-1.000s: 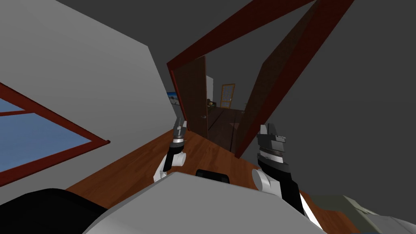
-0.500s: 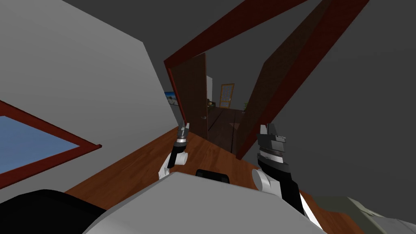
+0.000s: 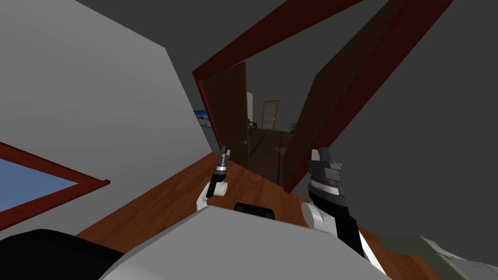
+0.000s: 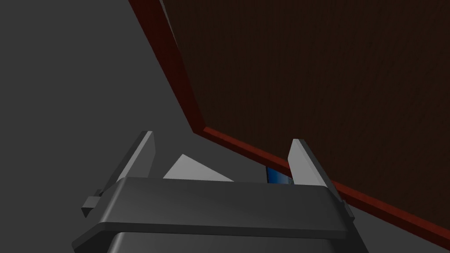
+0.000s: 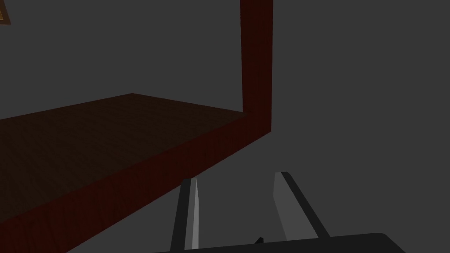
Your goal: Push the door open
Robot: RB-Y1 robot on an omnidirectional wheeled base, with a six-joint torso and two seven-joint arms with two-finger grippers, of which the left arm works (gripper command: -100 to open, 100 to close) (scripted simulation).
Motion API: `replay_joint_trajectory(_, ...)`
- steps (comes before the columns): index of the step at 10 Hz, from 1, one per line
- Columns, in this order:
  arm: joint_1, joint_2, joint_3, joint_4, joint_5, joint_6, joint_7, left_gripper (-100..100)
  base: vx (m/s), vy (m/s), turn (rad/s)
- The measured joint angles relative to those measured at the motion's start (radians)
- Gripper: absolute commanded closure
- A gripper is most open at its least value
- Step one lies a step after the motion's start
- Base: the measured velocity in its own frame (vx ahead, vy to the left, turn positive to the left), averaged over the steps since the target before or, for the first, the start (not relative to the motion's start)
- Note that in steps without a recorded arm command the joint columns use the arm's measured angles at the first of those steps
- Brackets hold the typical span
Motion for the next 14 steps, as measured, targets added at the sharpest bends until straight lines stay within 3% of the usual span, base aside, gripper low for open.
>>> replay_joint_trajectory(4,-0.028,0.005,-0.013,0.091,0.004,-0.016,-0.002,-100,0.053,0.058,-0.039)
replay_joint_trajectory(6,-0.057,0.01,-0.017,0.159,0.008,-0.028,-0.002,-100,0.085,0.084,-0.068)
replay_joint_trajectory(14,-0.132,0.014,-0.043,0.362,0.017,-0.052,-0.007,-100,0.055,0.067,-0.039)
